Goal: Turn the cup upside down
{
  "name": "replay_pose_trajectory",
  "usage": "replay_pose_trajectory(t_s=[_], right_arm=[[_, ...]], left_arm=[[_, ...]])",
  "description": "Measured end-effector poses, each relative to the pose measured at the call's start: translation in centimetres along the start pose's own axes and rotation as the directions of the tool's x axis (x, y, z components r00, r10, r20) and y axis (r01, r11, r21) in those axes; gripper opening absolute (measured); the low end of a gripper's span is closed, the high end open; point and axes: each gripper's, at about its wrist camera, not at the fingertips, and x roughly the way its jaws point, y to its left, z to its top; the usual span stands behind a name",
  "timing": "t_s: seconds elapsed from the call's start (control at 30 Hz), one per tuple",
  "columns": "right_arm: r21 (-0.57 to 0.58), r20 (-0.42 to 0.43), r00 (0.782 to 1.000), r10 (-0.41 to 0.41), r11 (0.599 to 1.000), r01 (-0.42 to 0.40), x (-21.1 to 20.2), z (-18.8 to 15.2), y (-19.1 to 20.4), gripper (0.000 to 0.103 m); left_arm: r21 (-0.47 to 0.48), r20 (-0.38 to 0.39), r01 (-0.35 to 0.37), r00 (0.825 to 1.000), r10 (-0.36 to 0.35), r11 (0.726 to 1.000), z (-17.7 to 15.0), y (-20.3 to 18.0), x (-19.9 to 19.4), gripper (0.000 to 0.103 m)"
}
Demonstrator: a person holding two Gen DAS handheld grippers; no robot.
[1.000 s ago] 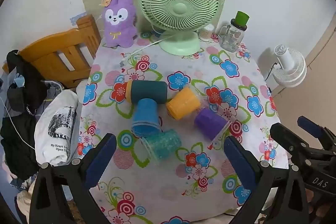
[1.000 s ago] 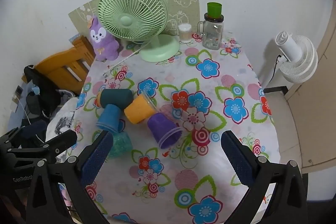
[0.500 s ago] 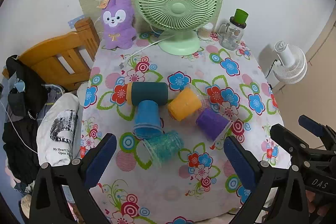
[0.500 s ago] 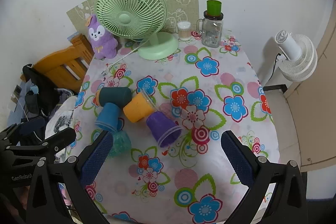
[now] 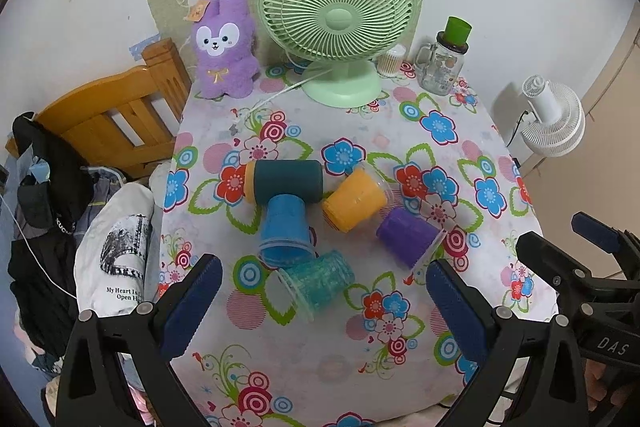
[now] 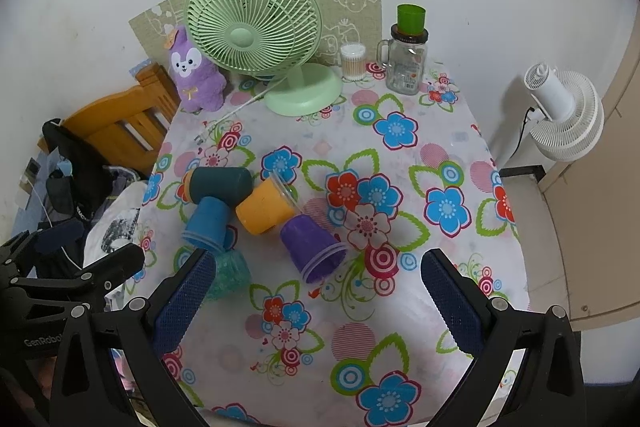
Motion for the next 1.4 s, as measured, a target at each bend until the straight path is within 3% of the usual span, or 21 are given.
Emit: replay_pose_trajectory(t_s=[0.67, 1.4], right_arm=[[-0.02, -0.058, 0.998, 0.002, 1.0, -0.003, 2.3, 1.1, 1.3, 0.103], [-0.04, -0.16, 0.987, -0.004, 0.999, -0.003, 12.0, 3.9, 3.6, 0.103]], left_arm=[[0.004, -0.052, -0.017, 0.998, 0.017, 1.0, 0.9, 1.3, 2.1, 0.103], [-0.017, -0.179, -0.045, 0.983, 0.041, 0.999, 2.8, 5.2, 11.6, 0.103]])
